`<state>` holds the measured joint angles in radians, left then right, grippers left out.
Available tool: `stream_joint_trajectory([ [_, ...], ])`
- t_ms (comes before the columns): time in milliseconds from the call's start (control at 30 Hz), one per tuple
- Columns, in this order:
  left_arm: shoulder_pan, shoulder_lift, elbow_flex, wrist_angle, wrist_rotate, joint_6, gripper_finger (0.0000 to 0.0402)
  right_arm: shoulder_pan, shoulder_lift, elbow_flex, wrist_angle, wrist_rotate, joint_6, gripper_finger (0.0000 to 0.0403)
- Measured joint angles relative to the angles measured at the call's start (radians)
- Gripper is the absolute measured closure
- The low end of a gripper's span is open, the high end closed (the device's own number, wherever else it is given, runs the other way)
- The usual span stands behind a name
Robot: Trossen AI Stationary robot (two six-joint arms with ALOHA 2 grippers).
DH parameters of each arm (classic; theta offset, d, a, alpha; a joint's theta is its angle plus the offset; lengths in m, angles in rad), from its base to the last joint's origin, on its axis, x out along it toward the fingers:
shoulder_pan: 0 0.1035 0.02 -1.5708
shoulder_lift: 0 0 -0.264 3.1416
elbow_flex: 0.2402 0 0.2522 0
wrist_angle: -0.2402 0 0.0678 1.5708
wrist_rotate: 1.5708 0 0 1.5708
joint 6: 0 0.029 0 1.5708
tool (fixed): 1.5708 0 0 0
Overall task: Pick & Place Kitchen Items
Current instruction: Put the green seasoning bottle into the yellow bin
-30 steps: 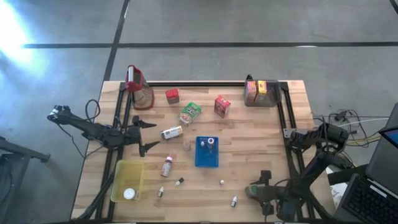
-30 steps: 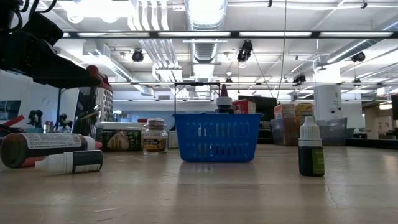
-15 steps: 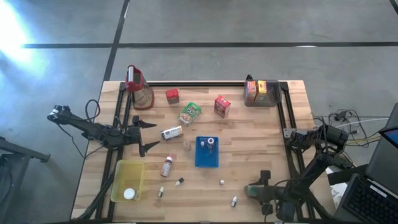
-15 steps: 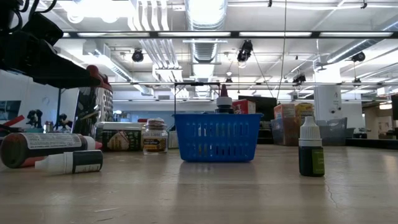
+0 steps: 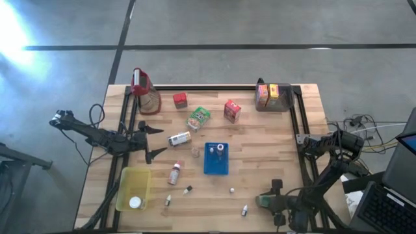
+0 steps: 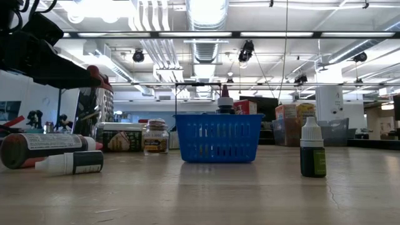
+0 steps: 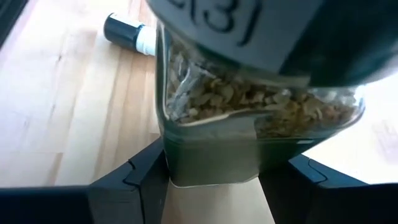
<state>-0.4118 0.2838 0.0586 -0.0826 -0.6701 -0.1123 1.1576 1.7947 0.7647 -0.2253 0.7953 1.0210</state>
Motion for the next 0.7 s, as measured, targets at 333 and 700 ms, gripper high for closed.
stream_joint_trajectory([
  [333,0.000,0.000,0.000,0.000,0.000,0.000,0.0002,0.000,-0.021,0.000,0.005,-0.022,0.024,0.0204],
  [700,0.000,0.000,0.000,0.000,0.000,0.000,0.0002,0.000,-0.024,0.000,0.006,-0.071,0.136,0.0204],
])
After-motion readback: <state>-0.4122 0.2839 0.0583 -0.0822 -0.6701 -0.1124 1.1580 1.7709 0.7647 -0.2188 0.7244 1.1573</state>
